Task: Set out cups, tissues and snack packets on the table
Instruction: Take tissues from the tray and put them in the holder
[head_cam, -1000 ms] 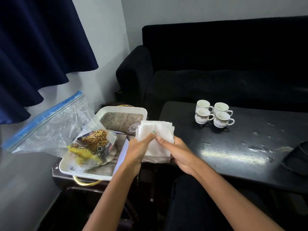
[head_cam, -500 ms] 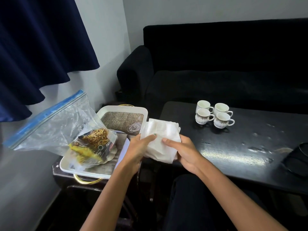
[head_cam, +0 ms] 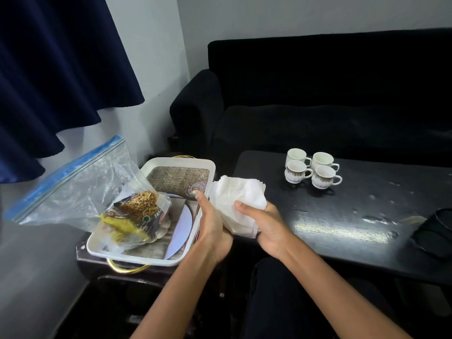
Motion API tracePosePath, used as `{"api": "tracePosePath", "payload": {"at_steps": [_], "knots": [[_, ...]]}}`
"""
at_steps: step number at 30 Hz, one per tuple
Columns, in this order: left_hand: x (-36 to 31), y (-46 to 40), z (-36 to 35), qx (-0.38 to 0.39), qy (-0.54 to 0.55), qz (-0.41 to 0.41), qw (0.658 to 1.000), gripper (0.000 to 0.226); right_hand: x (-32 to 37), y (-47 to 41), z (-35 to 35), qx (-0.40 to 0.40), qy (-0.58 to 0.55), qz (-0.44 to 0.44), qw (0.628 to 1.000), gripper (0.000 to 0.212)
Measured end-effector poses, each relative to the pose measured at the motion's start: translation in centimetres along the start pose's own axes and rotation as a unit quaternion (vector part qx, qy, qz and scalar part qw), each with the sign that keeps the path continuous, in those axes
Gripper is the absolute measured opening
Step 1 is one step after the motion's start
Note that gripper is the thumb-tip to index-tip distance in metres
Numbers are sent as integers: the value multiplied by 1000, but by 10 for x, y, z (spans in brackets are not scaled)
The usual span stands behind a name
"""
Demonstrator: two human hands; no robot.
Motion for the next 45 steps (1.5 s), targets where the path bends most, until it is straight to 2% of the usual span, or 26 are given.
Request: {"api": "tracePosePath", "payload": {"at_steps": [3,6,11,15,18,22,25,29,33,39,45], "knots": [[-4,-2,7,16,-36,-2,999,68,2,0,2,-10,8,11,1000,30],[-12,-4,16,25,-42,5,999,64,8,0,7,-14,6,10,1000,32],[-11,-6,20,44,-162,-23,986,38,15,2,13,12,22,-10,1000,29],[-5,-6,18,49,-177,-20,983,26,13,3,14,-3,38,-6,999,28],[-4,-6,19,66,-175,-18,982,28,12,5,16,-16,50,7,999,24],[-7,-6,20,120,-187,28,975,50,13,8,21,-22,68,5,997,22],[-2,-4,16,140,-193,52,970,44,16,12,26,-23,80,1,997,23],[12,-5,9,96,-197,58,974,23,24,24,34,-18,111,-8,994,28],[23,-6,-3,92,-194,71,974,23,37,41,50,-21,157,-22,987,24],[49,-12,-31,128,-165,97,973,21,68,67,87,-95,196,-43,975,17],[80,-23,-60,130,-124,132,975,16,106,107,151,-184,213,-43,959,14]]}}
Point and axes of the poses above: each hand's wrist, its own y-axis away from the middle knuckle, its own z-axis out of the back of the hand, x = y × z, the point moved 1 cm from there along -y, towards the middle knuckle, and after that the axes turned 11 degrees about x, right-handed, at the moved point
